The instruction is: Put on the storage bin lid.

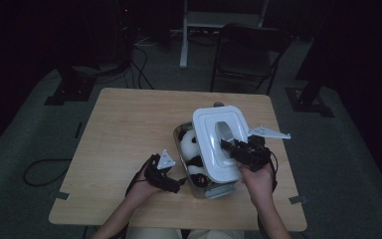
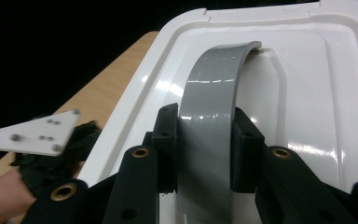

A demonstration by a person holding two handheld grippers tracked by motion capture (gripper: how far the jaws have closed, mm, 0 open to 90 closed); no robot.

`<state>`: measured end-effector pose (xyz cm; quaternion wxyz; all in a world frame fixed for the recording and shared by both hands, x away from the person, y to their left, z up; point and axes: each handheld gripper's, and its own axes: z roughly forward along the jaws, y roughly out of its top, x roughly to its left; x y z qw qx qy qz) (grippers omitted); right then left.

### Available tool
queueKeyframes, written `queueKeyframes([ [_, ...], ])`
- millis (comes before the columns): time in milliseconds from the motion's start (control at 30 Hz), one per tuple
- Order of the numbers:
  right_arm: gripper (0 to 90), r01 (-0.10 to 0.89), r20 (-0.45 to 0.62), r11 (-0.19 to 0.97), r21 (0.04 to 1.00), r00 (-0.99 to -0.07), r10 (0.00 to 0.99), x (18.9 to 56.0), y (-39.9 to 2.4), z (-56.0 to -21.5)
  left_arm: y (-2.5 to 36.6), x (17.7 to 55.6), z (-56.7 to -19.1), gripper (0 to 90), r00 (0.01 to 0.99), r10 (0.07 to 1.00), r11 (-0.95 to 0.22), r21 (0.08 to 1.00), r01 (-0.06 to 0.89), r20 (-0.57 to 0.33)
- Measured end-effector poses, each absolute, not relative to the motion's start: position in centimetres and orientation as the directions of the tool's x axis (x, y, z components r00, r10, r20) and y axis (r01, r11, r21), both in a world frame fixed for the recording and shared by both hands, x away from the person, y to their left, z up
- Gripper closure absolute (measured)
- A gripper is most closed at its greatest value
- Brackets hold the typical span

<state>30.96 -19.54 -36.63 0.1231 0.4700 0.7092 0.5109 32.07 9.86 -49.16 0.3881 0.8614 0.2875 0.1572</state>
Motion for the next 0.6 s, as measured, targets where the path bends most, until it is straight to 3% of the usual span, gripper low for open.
queueKeyframes([
  [600,68.8,0.594,0.306,0.131,0.793,-0.576,0.758,31.6,-15.2,-38.6,12.3,31.4,-49.1,3.7,0.743,0.667,-0.518,0.755,0.403,0.061],
])
